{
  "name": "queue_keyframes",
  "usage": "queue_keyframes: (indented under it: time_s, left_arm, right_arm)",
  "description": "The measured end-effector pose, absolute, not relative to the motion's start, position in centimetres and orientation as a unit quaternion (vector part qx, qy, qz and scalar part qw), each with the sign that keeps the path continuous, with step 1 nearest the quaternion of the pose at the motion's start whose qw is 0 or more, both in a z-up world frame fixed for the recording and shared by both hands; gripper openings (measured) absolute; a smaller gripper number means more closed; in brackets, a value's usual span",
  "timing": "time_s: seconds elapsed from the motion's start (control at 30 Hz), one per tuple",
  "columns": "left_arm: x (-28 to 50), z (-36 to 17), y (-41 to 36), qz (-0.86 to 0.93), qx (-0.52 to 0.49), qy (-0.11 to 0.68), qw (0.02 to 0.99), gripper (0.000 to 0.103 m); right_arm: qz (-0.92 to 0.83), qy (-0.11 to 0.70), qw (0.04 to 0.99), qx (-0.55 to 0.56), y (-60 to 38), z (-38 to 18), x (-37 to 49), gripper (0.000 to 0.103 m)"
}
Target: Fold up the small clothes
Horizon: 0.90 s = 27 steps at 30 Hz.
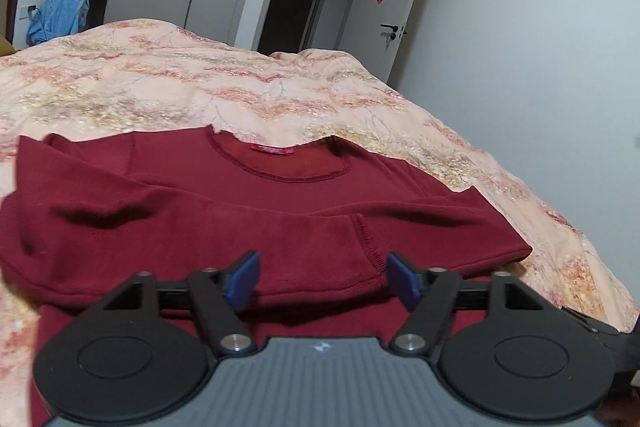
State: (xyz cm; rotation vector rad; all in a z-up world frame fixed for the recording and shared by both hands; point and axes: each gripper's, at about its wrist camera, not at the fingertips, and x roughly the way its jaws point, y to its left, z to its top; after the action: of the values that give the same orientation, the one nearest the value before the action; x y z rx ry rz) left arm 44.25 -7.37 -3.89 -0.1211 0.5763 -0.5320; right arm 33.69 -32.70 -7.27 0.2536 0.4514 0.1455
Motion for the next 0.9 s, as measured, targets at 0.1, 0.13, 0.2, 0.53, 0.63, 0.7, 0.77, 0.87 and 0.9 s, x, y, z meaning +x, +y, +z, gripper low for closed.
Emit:
queue_keyframes:
  time_s: [0.1, 0.13, 0.2, 0.53, 0.63, 0.7, 0.77, 0.87, 0.9]
  left_arm:
    - [43.3, -3.3, -5.6, -0.227, -0.038, 0.278, 0.933, 0.092]
    - [43.0, -3.3, -4.8, -0.212, -0.029, 0.279, 0.936, 0.094]
    - [43.0, -3.2, -3.2, -0.17, -0.003, 0.287, 0.943, 0.095]
    - [44.7, -4.4, 8.7, -0.064, -0.088, 0.27, 0.957, 0.096]
    - [46.1, -4.9, 11.0, -0.073, -0.141, 0.252, 0.954, 0.096]
    - [47.2, -5.3, 11.7, -0.084, -0.157, 0.24, 0.954, 0.094]
    - [48.4, -5.7, 12.2, -0.096, -0.173, 0.231, 0.953, 0.089]
    - [50.0, -6.9, 13.1, -0.118, -0.207, 0.232, 0.943, 0.075]
    - [50.1, -7.6, 13.5, -0.122, -0.223, 0.232, 0.939, 0.072]
  right_arm:
    - [0.071, 0.225, 0.964, 0.125, -32.7, -7.3, 33.7, 0.103]
    - [0.071, 0.226, 0.964, 0.125, -32.6, -7.3, 33.7, 0.103]
    - [0.07, 0.228, 0.963, 0.123, -32.6, -7.3, 33.8, 0.103]
    - [0.082, 0.225, 0.961, 0.139, -32.8, -5.2, 35.1, 0.102]
    - [0.09, 0.22, 0.962, 0.137, -32.2, -2.8, 37.6, 0.102]
    - [0.115, 0.213, 0.96, 0.142, -31.2, -1.0, 39.9, 0.102]
    - [0.149, 0.219, 0.953, 0.145, -29.4, 0.6, 43.0, 0.1]
    - [0.21, 0.234, 0.938, 0.144, -25.7, 2.0, 48.1, 0.087]
    - [0.227, 0.238, 0.935, 0.135, -24.1, 2.4, 49.8, 0.081]
